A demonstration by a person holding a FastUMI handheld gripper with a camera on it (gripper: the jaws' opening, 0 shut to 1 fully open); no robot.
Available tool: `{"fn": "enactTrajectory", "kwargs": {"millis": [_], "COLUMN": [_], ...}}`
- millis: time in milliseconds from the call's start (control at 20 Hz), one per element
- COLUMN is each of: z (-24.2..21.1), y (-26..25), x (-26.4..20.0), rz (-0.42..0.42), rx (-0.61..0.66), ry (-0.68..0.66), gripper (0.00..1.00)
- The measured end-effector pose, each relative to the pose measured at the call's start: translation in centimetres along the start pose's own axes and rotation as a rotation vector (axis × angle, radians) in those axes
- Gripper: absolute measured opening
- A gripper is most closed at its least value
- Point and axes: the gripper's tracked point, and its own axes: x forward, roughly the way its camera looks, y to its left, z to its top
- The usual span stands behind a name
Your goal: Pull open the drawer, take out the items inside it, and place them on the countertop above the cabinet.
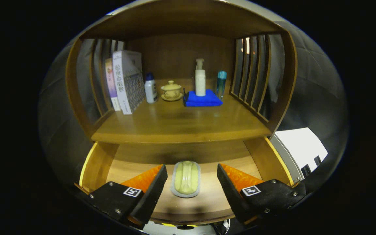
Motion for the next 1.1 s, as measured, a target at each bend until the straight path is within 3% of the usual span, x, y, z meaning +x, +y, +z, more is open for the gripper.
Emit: {"fn": "enactTrajectory", "kwargs": {"millis": [250, 700, 1050, 1100], "z": [-2.2, -6.0, -7.6, -7.7], "y": [0.9, 1.9, 1.3, 0.9], "x": [3.3, 6.5, 6.6, 6.3], "rz": [-0.041, -0.038, -0.053, -0.072], "rx": [-0.034, -0.111, -0.19, -0.224], "ry": [0.106, 0.237, 0.229, 0.216], "gripper": [0.9, 0.76, 0.25, 0.23]}}
